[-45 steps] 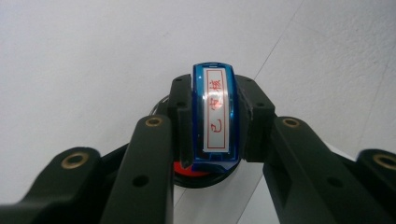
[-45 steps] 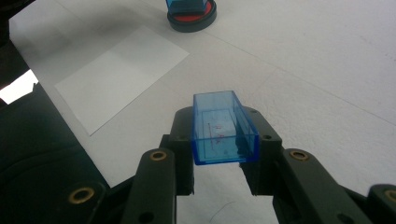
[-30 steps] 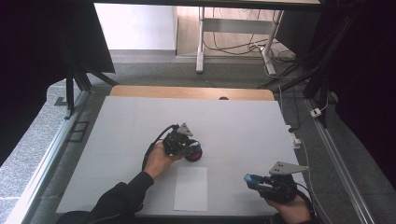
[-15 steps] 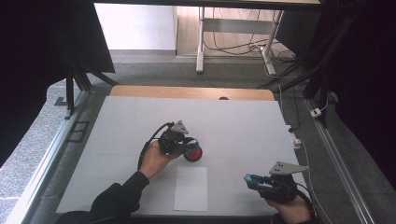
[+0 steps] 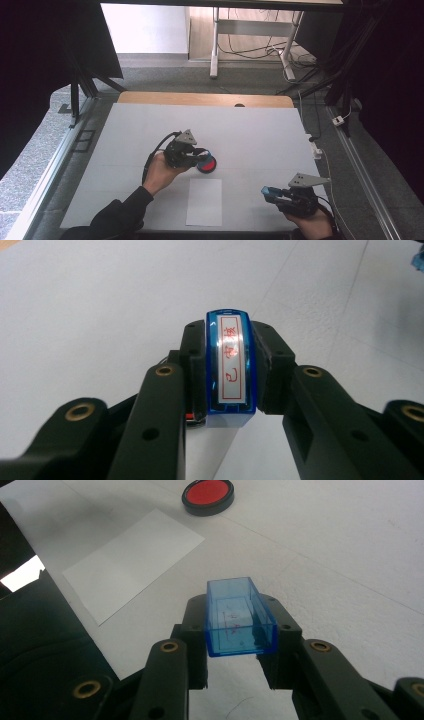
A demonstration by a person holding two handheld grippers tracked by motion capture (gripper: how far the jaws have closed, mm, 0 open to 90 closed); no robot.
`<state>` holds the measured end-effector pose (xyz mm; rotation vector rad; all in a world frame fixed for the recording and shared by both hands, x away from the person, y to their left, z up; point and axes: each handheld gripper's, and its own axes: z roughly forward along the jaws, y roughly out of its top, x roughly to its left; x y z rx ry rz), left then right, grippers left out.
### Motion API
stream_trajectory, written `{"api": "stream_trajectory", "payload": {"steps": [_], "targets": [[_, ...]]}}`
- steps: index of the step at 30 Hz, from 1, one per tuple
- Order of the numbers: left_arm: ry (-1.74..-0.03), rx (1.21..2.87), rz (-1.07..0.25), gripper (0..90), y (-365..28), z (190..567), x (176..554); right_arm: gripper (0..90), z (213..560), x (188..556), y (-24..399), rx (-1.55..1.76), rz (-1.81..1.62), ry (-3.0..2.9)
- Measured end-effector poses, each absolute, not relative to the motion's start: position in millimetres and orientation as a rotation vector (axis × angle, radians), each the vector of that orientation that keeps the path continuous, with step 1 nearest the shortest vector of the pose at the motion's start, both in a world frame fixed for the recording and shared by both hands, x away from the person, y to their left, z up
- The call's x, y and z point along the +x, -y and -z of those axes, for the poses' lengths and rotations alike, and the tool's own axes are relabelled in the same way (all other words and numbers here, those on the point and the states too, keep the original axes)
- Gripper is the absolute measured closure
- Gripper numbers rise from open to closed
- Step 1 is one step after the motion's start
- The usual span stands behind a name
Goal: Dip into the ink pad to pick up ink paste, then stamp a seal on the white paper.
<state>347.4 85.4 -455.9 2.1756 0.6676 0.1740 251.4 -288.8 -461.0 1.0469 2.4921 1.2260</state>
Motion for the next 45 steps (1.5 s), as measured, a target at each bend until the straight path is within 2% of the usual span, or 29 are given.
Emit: {"api": "stream_trajectory", "payload": {"steps": [28,45], "targets": [[-0.627,2.142,-0.147,70.2,-97.0,437.2,320.0,67.9,460.9,250.9,288.3,1.037,-1.229,-2.494],[-0.608,2.156,-0.124,70.2,-93.1,441.1,299.8,67.9,460.7,250.7,288.1,1.032,-1.226,-2.495]]}}
